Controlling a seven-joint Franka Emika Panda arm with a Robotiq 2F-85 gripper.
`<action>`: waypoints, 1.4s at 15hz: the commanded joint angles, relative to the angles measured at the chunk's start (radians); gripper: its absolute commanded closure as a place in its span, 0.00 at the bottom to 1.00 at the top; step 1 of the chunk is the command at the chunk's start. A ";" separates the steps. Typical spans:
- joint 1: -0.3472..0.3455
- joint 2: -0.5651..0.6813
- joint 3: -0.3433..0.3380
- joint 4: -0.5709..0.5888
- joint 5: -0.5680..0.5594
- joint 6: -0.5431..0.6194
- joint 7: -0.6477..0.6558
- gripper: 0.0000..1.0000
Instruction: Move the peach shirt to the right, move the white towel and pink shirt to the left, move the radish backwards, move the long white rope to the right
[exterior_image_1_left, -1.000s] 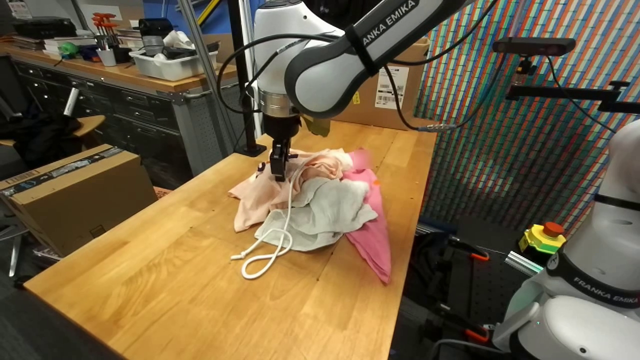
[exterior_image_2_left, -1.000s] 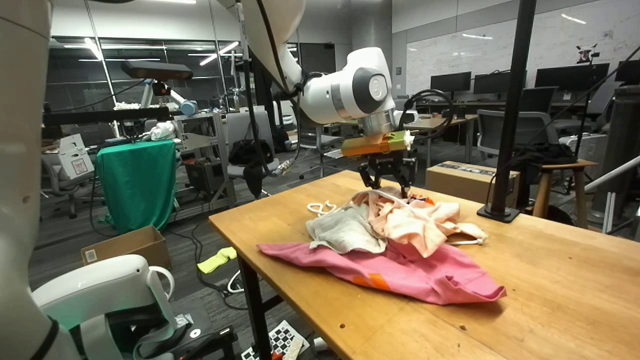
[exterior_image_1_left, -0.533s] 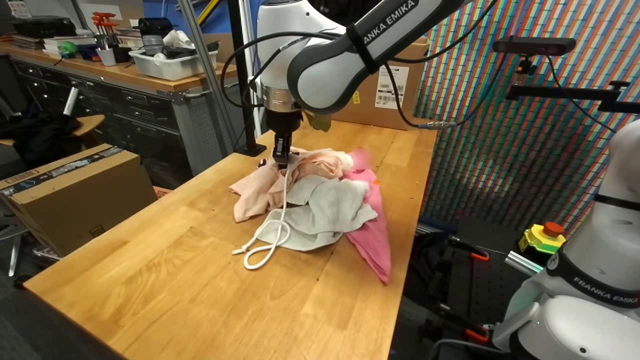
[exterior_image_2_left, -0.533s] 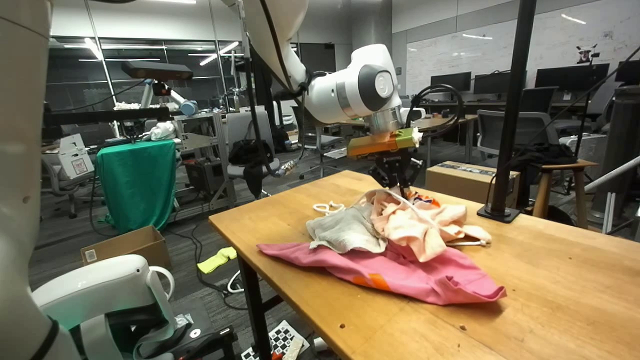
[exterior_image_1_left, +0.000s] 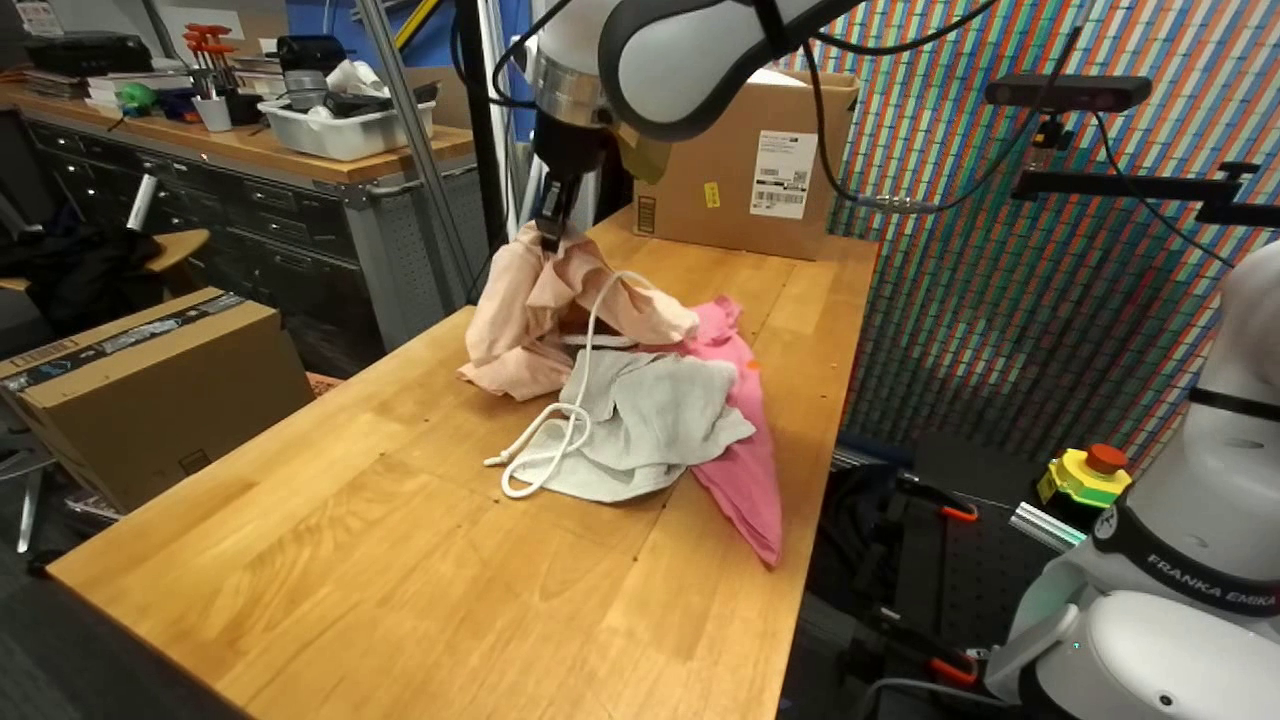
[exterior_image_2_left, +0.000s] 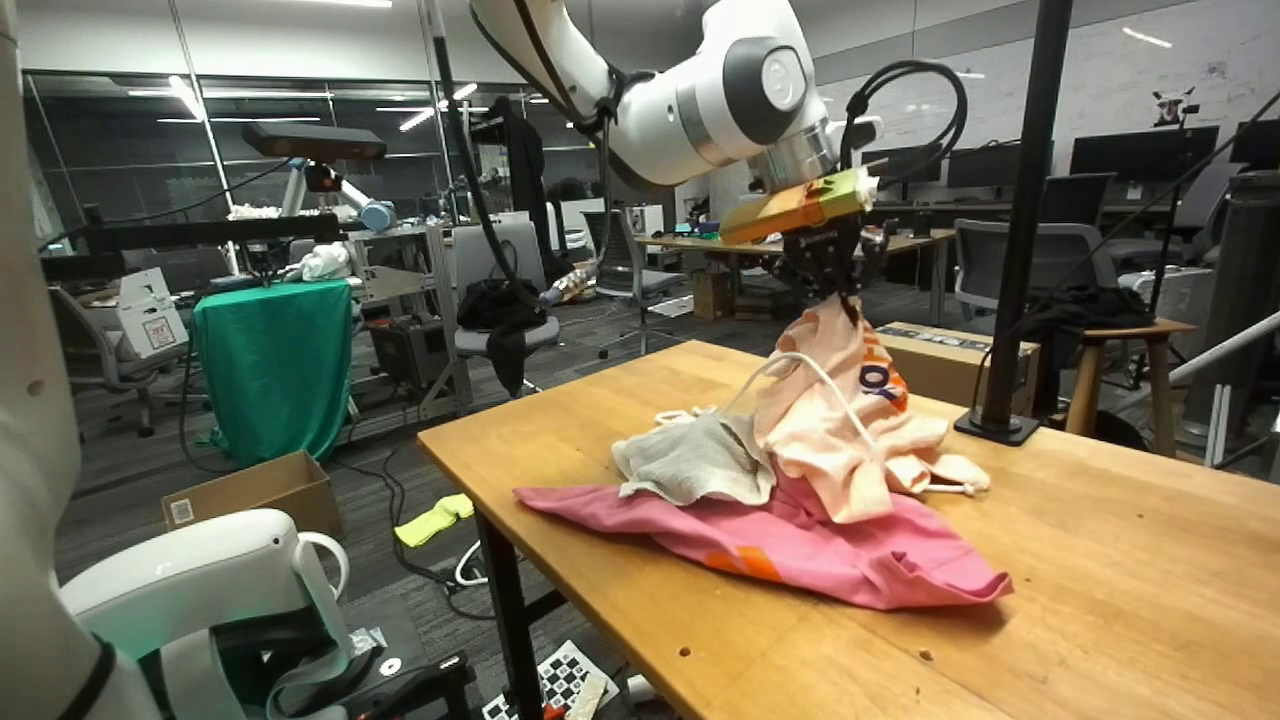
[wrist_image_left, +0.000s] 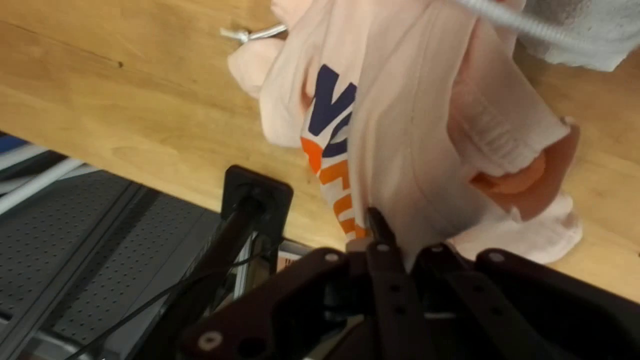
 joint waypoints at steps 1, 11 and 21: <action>-0.017 -0.111 -0.017 -0.029 -0.037 0.060 0.052 0.95; -0.076 -0.367 -0.019 -0.063 -0.107 0.117 0.220 0.94; -0.245 -0.550 0.048 -0.171 -0.307 0.388 0.633 0.94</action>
